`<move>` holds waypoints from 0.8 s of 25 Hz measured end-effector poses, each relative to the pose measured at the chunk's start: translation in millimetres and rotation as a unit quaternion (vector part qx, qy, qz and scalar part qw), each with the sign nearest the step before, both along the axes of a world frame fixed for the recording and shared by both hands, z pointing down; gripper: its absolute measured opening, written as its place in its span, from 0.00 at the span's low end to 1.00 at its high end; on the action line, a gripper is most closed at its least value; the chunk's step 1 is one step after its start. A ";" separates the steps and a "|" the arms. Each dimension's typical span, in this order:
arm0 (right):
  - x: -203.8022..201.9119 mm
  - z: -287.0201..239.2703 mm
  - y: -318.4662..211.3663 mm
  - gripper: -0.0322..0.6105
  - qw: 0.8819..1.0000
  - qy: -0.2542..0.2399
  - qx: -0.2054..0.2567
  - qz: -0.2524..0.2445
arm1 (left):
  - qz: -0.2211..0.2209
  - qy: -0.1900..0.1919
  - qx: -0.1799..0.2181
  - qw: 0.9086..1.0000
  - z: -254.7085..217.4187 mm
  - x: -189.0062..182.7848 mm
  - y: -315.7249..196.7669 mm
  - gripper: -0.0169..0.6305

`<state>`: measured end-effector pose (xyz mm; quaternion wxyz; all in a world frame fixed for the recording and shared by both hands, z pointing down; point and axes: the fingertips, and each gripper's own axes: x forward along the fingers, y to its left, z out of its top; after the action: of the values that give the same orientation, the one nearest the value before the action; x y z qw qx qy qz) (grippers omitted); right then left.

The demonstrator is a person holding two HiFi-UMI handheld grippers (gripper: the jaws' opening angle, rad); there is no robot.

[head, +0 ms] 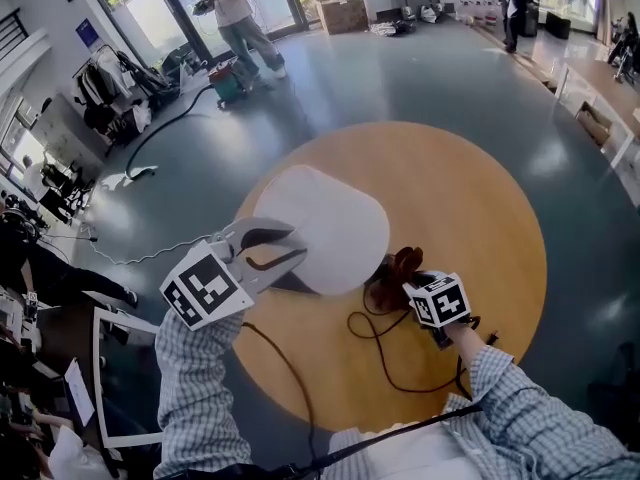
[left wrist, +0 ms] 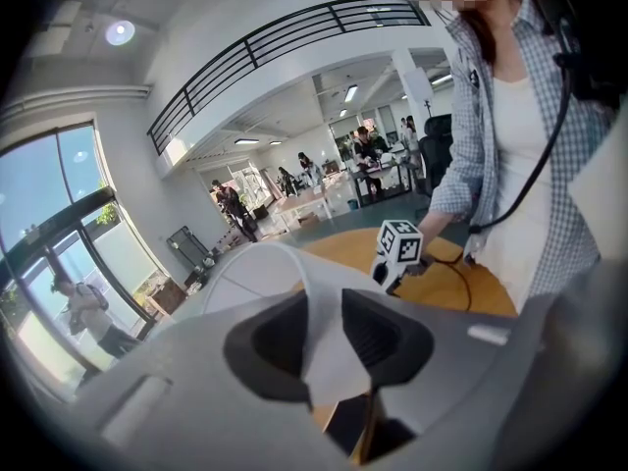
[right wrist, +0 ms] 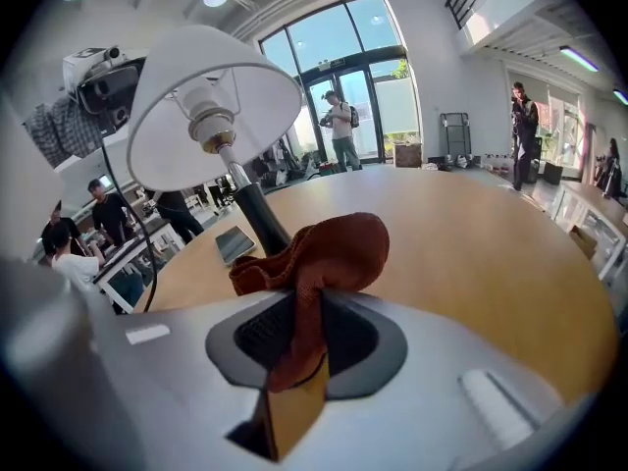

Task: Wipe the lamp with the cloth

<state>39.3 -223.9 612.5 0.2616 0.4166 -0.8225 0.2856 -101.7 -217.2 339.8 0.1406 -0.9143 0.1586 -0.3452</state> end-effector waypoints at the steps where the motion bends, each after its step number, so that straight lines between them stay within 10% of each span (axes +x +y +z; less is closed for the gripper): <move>1: 1.6 0.7 0.4 0.17 1.000 -0.002 -0.001 0.004 | 0.002 -0.002 0.002 1.000 0.4 1.0 0.6 0.19; 14: -50.5 -112.7 -23.3 0.17 0.983 -0.130 0.120 -0.044 | 0.027 -0.031 0.023 0.999 -5.5 28.1 3.5 0.19; 20: -52.0 -95.5 -23.9 0.17 0.988 -0.105 0.099 -0.053 | 0.028 -0.033 0.030 0.999 -3.4 30.3 1.6 0.20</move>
<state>-12.6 -247.8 516.9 0.1460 0.3635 -0.8907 0.2307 -71.4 -215.6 336.4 0.1824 -0.9020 0.1380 -0.3663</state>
